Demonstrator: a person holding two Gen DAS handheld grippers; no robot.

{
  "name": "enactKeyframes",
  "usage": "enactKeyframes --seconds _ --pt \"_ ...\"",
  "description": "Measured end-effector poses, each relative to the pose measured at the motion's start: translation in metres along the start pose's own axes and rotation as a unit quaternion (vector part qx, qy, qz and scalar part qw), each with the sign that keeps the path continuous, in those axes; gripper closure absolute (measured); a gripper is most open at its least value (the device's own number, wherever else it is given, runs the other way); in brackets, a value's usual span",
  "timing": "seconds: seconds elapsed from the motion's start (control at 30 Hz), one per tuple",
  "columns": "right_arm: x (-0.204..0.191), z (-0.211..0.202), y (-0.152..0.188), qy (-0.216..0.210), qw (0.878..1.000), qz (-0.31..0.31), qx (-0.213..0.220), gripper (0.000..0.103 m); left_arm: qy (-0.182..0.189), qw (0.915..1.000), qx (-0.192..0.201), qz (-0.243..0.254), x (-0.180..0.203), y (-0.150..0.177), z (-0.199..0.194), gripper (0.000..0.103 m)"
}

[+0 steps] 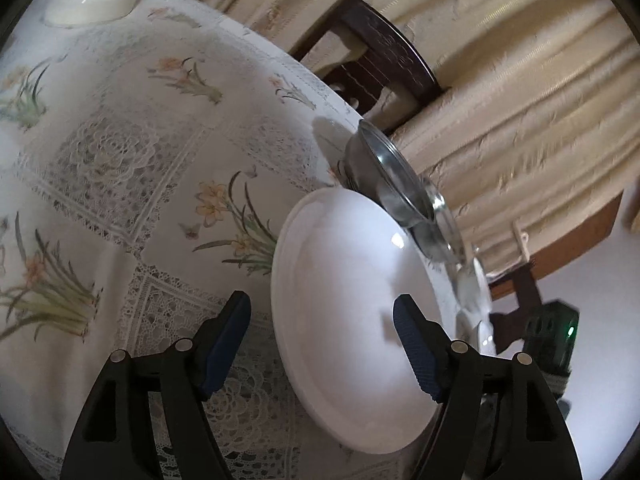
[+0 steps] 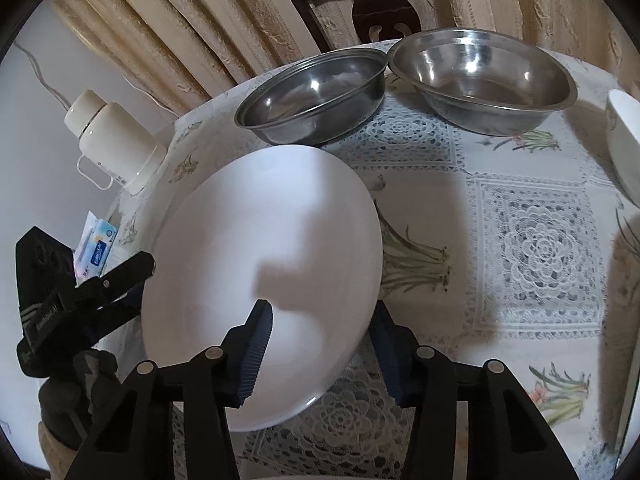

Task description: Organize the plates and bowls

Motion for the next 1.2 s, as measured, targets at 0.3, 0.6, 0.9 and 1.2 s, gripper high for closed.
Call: enactKeyframes --seconds 0.3,0.6,0.9,1.2 --pt "-0.001 0.003 -0.002 0.000 1.000 -0.016 0.002 0.059 -0.012 0.9997 -0.011 0.020 0.008 0.003 0.009 0.049" --pt "-0.015 -0.007 0.004 0.022 0.996 -0.077 0.037 0.063 -0.074 0.9943 0.009 0.076 0.019 0.012 0.007 0.058" --pt "-0.013 -0.028 0.016 0.000 0.996 -0.078 0.053 0.064 -0.083 0.9917 0.024 0.095 0.028 0.025 -0.016 0.058" --pt "-0.003 -0.063 0.038 -0.014 0.995 -0.069 0.074 0.064 -0.070 0.9911 0.031 0.110 0.054 0.040 -0.035 0.058"
Point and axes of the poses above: each gripper's, at about its wrist camera, not at the fingertips, and z roughly the way its jaws point, x to its right, y to its underside, the point moved 3 cm from there along z, roughly the way its jaws point, and after that the axes turned 2 degrees about z, right-handed, at the moved point
